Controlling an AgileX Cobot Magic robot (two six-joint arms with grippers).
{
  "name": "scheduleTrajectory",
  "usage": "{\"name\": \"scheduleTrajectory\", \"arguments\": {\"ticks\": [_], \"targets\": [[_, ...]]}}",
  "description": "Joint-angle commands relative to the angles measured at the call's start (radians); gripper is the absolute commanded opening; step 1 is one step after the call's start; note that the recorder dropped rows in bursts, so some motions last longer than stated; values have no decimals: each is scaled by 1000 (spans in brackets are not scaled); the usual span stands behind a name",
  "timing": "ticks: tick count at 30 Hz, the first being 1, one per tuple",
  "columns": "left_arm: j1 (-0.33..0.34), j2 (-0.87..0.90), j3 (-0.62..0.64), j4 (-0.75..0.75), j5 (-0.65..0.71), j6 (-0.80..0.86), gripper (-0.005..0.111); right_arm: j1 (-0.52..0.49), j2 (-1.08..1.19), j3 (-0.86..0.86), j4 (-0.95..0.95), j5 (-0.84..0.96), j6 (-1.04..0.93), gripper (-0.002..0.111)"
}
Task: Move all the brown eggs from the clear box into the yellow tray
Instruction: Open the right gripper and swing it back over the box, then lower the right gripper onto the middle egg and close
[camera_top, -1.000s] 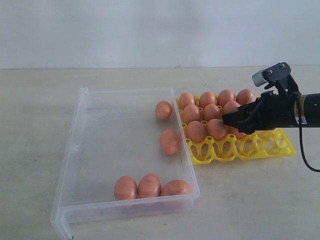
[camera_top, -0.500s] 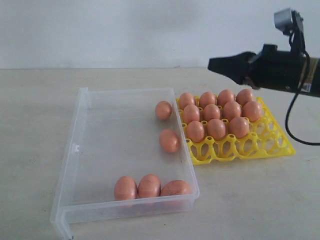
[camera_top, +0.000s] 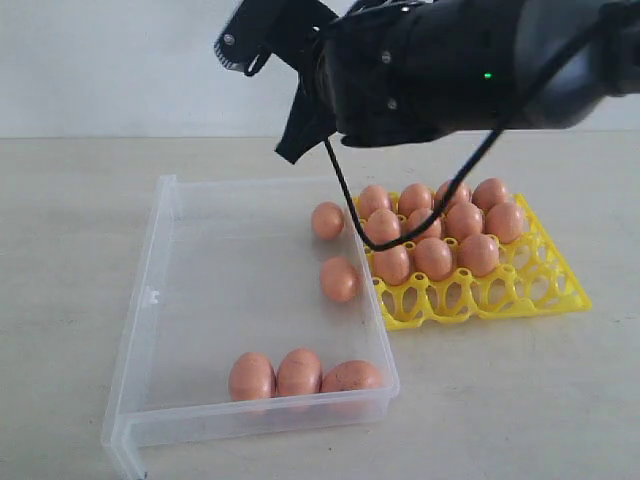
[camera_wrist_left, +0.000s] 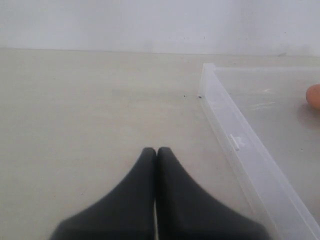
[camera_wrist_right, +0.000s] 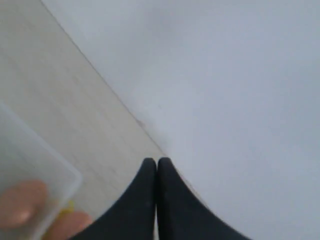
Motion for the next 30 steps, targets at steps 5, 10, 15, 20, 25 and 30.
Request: {"name": "scheduleTrajectory", "arguments": {"ticks": [5, 10, 15, 20, 25, 30], "targets": [[-4, -1, 3, 1, -2, -1, -4, -73, 102, -316, 1346, 339, -971, 0], [-4, -1, 3, 1, -2, -1, -4, -82, 169, -352, 1422, 321, -1058, 0], [-4, -1, 3, 1, -2, -1, -4, -82, 231, -352, 1379, 321, -1055, 11], [-4, -1, 3, 1, -2, -1, -4, -82, 240, -352, 1347, 324, -938, 49], [-4, -1, 3, 1, -2, -1, -4, -82, 261, -352, 1292, 351, -758, 59], [-4, -1, 3, 1, -2, -1, -4, -82, 297, -352, 1292, 377, -721, 59]]}}
